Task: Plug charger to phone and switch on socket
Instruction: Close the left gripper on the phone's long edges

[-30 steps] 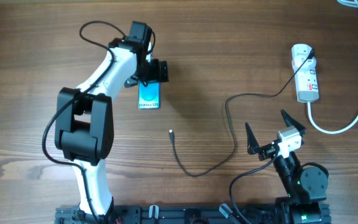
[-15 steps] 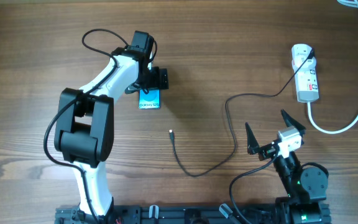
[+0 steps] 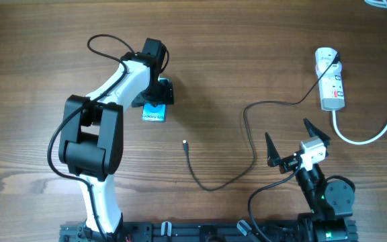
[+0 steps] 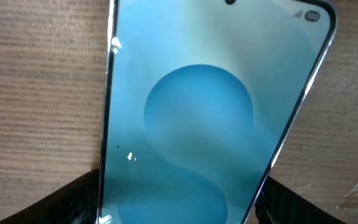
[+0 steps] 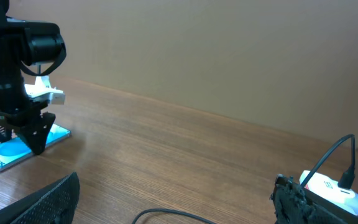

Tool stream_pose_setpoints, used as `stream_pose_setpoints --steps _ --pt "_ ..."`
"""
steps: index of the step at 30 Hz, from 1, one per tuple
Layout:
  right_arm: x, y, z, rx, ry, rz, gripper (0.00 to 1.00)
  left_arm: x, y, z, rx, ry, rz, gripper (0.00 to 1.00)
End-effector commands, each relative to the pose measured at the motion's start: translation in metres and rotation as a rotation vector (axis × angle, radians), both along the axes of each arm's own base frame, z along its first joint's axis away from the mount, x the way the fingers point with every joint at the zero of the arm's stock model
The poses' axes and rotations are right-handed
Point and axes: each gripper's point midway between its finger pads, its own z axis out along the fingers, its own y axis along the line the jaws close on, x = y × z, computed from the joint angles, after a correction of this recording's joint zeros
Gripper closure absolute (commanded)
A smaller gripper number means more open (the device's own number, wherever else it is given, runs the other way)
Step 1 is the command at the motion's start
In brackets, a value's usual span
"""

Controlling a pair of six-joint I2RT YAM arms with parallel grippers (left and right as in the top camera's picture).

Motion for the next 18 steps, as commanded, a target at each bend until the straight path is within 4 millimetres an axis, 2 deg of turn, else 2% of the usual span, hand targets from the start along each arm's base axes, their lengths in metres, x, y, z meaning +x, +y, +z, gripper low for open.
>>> stream_pose_setpoints --steps 1,3,8,9,10,11,18 --pt "-0.001 0.003 0.002 -0.004 -0.011 0.017 0.0 -0.021 0.012 -0.02 0.052 0.088 0.008 0.18" --pt "-0.001 0.003 0.002 -0.004 -0.01 0.016 0.0 -0.017 0.011 -0.02 0.047 0.072 0.008 0.0" --pt "-0.001 0.003 0.002 -0.004 -0.01 0.016 0.0 -0.007 0.008 -0.02 0.036 0.031 0.008 0.0" --pt "-0.001 0.003 0.002 -0.004 -0.01 0.016 0.0 -0.007 0.008 -0.019 0.036 0.03 0.008 0.04" --pt "-0.001 0.003 0.002 -0.004 -0.01 0.016 0.0 -0.007 0.008 -0.019 0.035 0.028 0.008 0.11" --pt "-0.001 0.003 0.002 -0.004 -0.01 0.016 0.0 -0.006 0.008 -0.019 0.034 0.023 0.008 0.12" --pt "-0.001 0.003 0.002 -0.005 -0.01 0.016 0.0 -0.002 0.007 -0.019 0.031 0.01 0.005 0.02"
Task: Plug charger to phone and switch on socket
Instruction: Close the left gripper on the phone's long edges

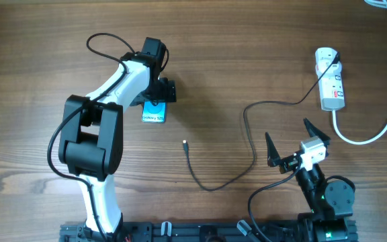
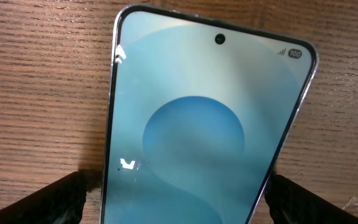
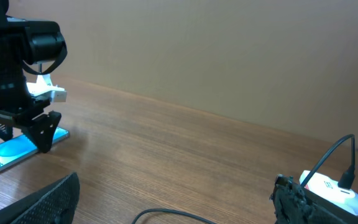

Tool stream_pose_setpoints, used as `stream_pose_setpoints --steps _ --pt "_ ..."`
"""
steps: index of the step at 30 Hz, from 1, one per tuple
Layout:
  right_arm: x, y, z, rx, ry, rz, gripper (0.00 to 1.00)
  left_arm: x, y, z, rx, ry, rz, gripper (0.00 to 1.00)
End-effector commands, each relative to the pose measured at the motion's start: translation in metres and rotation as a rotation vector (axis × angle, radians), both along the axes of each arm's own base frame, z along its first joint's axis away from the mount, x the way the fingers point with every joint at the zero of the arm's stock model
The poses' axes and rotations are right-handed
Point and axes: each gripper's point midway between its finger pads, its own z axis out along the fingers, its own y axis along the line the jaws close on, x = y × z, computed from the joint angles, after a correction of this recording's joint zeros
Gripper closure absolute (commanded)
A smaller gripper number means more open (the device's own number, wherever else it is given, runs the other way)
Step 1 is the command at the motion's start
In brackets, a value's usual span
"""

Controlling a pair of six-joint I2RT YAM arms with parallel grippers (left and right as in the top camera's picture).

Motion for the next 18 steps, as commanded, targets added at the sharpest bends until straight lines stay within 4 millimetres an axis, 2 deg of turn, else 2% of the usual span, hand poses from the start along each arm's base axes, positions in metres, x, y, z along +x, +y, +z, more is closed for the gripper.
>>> stream_pose_setpoints --steps 1,18 --pt "-0.0012 0.0029 0.0016 -0.004 -0.011 0.016 0.0 -0.0121 0.0067 -0.0196 0.029 0.051 -0.002 0.01" --pt "-0.0011 0.0028 0.0016 -0.004 -0.01 0.016 0.0 -0.0121 0.0066 -0.0196 0.029 0.051 -0.002 0.0"
